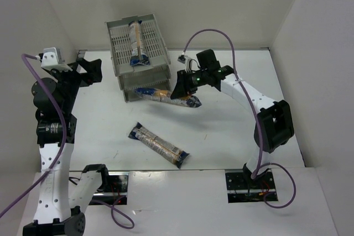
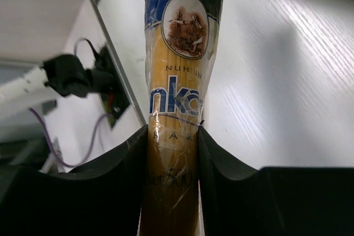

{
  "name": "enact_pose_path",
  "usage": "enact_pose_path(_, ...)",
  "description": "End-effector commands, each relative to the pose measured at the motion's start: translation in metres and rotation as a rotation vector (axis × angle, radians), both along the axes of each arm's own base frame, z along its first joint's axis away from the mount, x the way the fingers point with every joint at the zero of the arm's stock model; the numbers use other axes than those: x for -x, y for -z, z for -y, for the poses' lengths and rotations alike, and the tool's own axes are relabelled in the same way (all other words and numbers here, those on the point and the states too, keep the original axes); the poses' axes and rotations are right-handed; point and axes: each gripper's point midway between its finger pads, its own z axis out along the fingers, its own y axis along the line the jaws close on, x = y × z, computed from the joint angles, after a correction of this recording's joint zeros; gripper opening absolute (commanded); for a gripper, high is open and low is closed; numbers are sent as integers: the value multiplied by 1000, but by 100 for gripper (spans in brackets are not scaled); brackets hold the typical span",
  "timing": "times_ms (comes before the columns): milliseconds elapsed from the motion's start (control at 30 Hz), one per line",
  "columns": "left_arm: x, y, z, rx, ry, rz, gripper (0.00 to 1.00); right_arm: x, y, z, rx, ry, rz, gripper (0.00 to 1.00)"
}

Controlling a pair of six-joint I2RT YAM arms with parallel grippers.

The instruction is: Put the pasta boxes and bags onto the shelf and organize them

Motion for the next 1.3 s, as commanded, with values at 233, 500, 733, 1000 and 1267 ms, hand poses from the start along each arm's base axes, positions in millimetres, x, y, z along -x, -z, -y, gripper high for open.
enact_pose_path(233, 0, -17, -6, -1, -24, 67, 100, -42, -113, -38, -286, 40, 119, 0)
enact_pose_path(500, -3, -16, -7, -1, -24, 65, 100, -62, -95, -41, -231, 55, 161, 0)
enact_pose_path(733, -9, -9, -7, 0, -25, 56, 100, -67, -93, -42, -223, 62, 173, 0)
enact_pose_path(1000, -10, -5, -6, 0, -15, 47, 100, -96, -77, -44, -186, 207, 117, 0)
enact_pose_path(1267, -15, 1, -12, -6, -36, 29, 100, -134, -61, -40, -143, 442, 18, 0)
